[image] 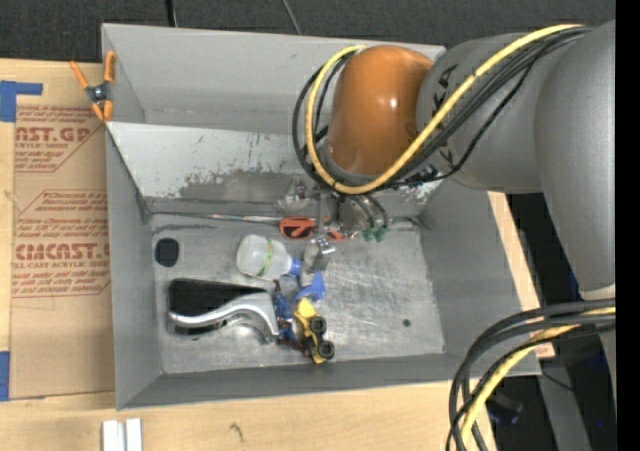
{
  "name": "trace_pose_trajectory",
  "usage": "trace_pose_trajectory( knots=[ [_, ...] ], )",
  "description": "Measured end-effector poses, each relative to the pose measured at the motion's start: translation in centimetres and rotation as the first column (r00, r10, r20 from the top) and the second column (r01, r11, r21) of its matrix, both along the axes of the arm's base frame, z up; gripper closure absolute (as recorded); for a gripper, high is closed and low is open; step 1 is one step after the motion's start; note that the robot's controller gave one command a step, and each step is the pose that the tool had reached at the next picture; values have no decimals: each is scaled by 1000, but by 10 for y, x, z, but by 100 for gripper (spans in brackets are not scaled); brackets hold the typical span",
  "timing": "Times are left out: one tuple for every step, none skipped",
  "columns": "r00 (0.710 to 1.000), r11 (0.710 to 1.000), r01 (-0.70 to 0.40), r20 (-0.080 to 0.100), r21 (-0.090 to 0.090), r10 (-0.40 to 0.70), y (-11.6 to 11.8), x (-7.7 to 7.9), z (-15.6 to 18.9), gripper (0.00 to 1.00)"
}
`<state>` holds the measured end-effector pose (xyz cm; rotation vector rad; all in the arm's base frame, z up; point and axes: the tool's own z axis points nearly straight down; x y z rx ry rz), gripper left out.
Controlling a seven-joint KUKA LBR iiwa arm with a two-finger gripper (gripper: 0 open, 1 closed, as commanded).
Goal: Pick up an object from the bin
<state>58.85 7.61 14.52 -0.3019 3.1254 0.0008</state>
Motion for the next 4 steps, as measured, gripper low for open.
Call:
trace_pose_trajectory(
  knots=[
    [996,996,89,0,1,-89,-46,-4,0,0],
    [1000,1000,29,1,-2,-29,-30,-40,-23,0],
    [989,989,-145,-2,-1,145,18,-52,-16,0],
    [994,994,-108,-7,5,108,22,-67,-71,100]
  ],
)
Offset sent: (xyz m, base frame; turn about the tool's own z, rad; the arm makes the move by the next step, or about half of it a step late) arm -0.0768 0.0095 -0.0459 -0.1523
